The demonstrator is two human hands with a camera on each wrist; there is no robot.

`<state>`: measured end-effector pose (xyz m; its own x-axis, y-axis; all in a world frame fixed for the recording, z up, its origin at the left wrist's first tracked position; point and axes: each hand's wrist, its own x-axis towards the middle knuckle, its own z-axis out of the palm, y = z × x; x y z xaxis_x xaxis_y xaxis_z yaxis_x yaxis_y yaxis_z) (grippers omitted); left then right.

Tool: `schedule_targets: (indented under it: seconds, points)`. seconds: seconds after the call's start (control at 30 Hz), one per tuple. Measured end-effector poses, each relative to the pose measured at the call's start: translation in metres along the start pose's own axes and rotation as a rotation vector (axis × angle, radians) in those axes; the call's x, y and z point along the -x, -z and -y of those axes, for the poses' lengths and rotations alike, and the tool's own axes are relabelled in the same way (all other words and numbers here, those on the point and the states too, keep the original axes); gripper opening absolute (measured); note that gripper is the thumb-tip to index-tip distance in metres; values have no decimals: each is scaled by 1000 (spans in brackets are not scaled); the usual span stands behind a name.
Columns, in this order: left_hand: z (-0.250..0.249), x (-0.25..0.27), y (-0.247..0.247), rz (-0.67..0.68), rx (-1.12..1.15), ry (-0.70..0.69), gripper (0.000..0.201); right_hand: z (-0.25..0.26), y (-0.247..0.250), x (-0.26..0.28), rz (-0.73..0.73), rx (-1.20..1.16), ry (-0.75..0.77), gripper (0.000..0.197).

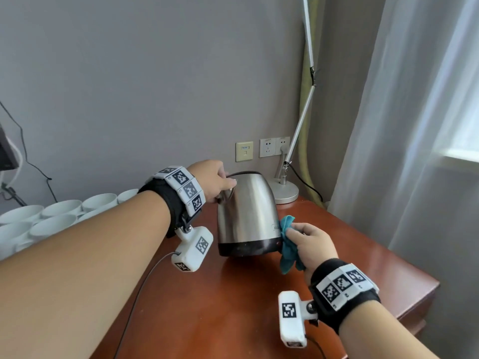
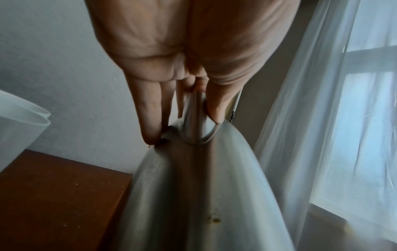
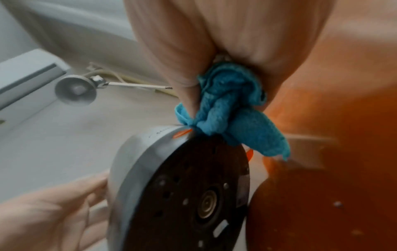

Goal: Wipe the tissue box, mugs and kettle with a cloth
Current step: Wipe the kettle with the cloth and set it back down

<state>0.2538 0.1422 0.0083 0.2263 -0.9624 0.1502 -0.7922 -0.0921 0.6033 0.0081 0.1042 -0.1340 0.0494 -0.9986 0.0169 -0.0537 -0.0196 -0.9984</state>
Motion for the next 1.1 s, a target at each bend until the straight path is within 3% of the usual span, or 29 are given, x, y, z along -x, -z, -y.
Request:
schedule_targets:
  seconds: [0.2,0.33,0.43,0.57,0.67,0.77,0.83,0.93,1.03,1.1]
  points:
    - [-4,-9,4,-32,-195,122,41,22,-13,6,0,-17,147,12]
    - [-15,-14,-2,-37,-242,193,53,30,-18,27,17,183,317,12]
    - [-24,-16,-10,-60,-229,207,53,34,-22,41,60,267,412,23]
    - [-28,-17,-11,-63,-261,201,30,34,-29,47,125,545,581,23]
    - [-23,-20,-6,-66,-223,229,28,37,-31,46,184,703,639,18]
    - [-14,-23,-5,-34,-194,223,40,43,-24,39,160,624,598,16]
    - [-8,-22,-7,-21,-181,221,45,45,-20,29,81,410,473,18]
    - [1,-21,-9,-15,-176,240,37,52,-17,19,9,126,310,9]
    - [8,-20,-10,-35,-148,277,37,56,-19,13,-8,92,256,6]
    - [9,-20,-10,-57,-153,292,37,50,-26,11,-7,195,323,13]
